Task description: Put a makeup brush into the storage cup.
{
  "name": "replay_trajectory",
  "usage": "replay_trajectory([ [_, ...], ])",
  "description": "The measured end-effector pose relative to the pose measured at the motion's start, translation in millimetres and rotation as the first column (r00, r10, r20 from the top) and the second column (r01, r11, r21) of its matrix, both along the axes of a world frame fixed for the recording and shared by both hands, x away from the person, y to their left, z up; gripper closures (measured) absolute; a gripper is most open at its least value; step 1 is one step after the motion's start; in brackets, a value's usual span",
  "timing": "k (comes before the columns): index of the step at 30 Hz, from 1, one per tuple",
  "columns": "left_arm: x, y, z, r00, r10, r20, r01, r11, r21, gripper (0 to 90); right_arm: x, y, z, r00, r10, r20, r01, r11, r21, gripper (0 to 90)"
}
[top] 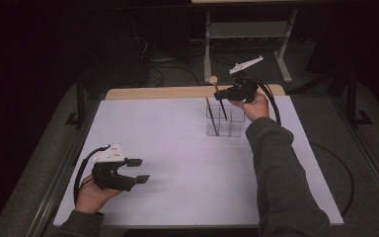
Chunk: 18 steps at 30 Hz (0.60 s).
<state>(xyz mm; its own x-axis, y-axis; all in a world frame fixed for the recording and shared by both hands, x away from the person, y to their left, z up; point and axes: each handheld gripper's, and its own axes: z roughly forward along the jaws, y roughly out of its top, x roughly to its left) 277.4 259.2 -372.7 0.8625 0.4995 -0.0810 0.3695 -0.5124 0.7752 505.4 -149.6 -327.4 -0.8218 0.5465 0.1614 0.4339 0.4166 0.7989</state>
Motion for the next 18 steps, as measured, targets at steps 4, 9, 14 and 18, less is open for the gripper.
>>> replay_trajectory([
  [4,0.2,-0.2,-0.3,1.0,0.001,-0.001,-0.001,1.0,-0.001,36.6,-0.2,-0.2,-1.3,1.0,0.002,-0.001,-0.002,1.0,-0.001,82.3],
  [9,0.3,-0.3,-0.3,1.0,-0.002,0.0,0.002,1.0,0.003,36.5,-0.8,0.6,-4.6,1.0,0.007,-0.003,-0.007,1.0,0.007,82.3],
  [14,0.3,0.3,-0.1,1.0,0.001,0.003,-0.001,1.0,-0.003,36.5,-1.1,1.5,-5.7,0.9999,0.011,-0.001,-0.011,0.9999,0.003,82.3],
  [18,0.3,0.3,-0.2,1.0,0.0,0.002,0.0,1.0,-0.001,36.4,-1.3,1.7,-6.2,0.9999,0.012,-0.002,-0.012,0.9999,0.0,82.3],
])
